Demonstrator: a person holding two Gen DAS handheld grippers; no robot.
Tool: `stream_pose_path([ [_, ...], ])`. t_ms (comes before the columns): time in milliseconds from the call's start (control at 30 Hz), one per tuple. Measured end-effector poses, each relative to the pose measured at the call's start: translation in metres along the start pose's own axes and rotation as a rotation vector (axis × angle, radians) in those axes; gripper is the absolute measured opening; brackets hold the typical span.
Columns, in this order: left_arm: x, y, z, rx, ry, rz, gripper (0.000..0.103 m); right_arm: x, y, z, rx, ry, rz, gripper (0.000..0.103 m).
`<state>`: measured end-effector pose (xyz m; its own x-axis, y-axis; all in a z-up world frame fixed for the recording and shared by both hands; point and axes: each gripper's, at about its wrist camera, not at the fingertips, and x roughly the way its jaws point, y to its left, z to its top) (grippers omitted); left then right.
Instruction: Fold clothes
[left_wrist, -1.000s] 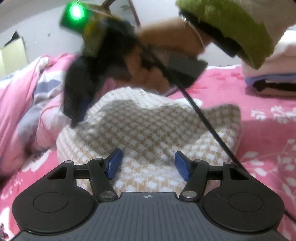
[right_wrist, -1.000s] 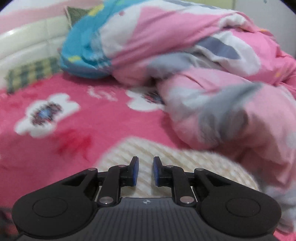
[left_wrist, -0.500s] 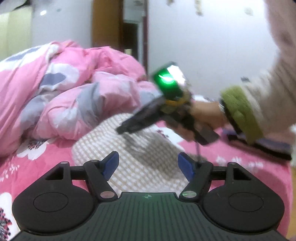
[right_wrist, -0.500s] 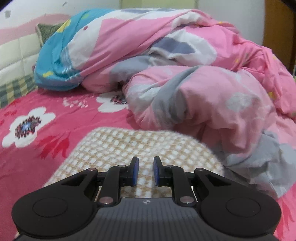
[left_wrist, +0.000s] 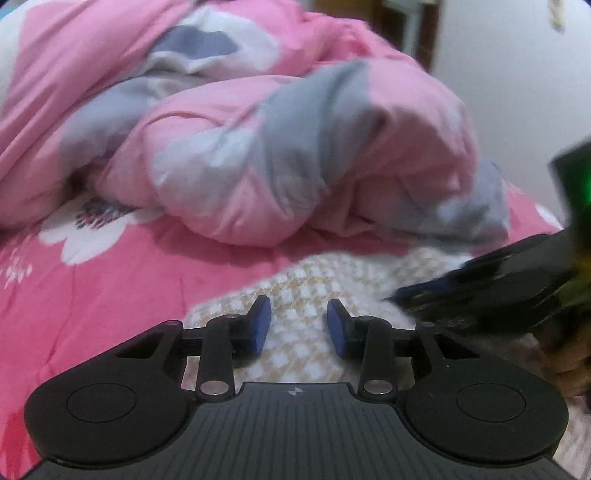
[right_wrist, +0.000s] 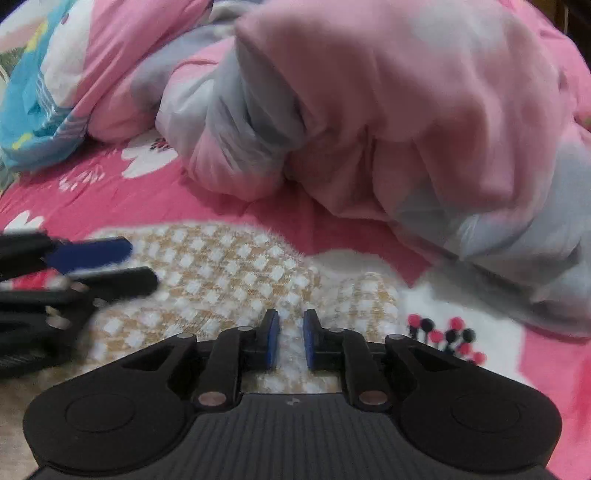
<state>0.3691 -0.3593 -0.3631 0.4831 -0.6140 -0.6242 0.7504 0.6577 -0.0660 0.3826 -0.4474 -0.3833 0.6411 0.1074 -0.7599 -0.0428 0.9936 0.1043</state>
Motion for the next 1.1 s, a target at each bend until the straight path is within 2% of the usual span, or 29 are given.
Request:
stream_pose_path([
  [33,-0.001,0.001,0.0,0.003,-0.002,-0.002,0.036,0.01,-0.002,-0.005,0.01,0.02,0.0,0.014],
  [100,-0.004,0.008,0.0,-0.02,-0.006,-0.014,0.036,0.002,-0.006,0.007,0.057,0.046,0.009,0.014],
  [233,-0.01,0.017,-0.002,-0.061,-0.012,-0.037,0.036,-0.022,-0.005,0.032,0.073,-0.016,0.03,0.015],
  [300,-0.009,0.016,-0.002,-0.064,-0.011,-0.039,0.036,-0.002,0.0,0.031,0.031,0.046,-0.011,0.014],
  [400,-0.005,0.013,0.002,-0.067,-0.003,-0.028,0.036,0.033,0.004,0.018,0.001,0.115,-0.022,0.015],
  [467,-0.004,0.013,0.003,-0.077,-0.001,-0.024,0.036,0.034,0.006,0.025,0.019,0.145,-0.041,0.015],
  [1100,-0.005,0.013,0.002,-0.076,-0.003,-0.024,0.036,0.032,0.013,0.022,-0.007,0.151,-0.063,0.015],
])
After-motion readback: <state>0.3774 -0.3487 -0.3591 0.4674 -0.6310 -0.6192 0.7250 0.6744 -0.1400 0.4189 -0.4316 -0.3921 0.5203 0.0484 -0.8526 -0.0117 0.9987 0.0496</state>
